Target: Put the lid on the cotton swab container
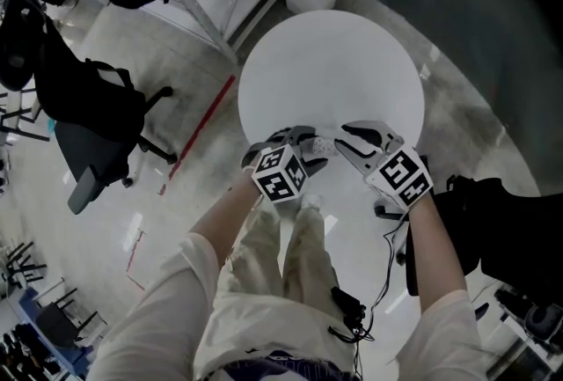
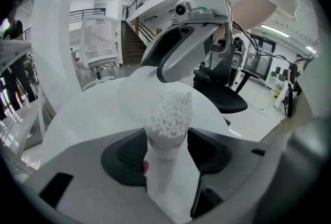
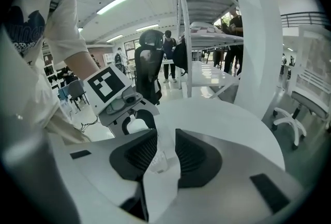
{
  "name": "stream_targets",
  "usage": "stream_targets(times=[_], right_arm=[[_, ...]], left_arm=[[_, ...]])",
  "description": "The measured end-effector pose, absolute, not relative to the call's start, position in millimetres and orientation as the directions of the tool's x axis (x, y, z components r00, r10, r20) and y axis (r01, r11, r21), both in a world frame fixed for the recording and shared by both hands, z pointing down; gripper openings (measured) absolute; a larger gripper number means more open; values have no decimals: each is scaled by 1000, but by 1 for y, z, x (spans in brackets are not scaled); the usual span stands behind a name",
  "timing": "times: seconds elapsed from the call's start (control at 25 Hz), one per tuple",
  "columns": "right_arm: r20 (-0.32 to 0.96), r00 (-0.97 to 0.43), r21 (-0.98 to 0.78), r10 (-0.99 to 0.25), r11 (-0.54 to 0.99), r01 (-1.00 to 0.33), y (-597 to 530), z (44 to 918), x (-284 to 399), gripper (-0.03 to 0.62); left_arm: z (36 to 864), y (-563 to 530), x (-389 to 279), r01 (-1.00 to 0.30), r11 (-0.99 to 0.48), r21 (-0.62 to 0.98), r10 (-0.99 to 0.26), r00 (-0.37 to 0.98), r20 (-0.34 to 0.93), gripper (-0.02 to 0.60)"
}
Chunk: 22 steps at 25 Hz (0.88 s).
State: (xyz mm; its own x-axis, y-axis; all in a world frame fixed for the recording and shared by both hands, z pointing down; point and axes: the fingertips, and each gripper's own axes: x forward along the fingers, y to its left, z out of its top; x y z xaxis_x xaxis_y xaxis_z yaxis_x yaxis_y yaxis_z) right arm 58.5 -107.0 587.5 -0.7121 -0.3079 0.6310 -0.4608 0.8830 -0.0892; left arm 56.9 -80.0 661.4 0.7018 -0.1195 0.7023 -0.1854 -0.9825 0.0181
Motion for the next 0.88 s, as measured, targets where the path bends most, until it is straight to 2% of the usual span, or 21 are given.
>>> stream_targets(times=[0.88], right_arm=[[658,-721,-91,-219,927,-365,-77,586,56,112]], left_arm=[[665,-82,58,-194,-981,32,-115,696,708,238]])
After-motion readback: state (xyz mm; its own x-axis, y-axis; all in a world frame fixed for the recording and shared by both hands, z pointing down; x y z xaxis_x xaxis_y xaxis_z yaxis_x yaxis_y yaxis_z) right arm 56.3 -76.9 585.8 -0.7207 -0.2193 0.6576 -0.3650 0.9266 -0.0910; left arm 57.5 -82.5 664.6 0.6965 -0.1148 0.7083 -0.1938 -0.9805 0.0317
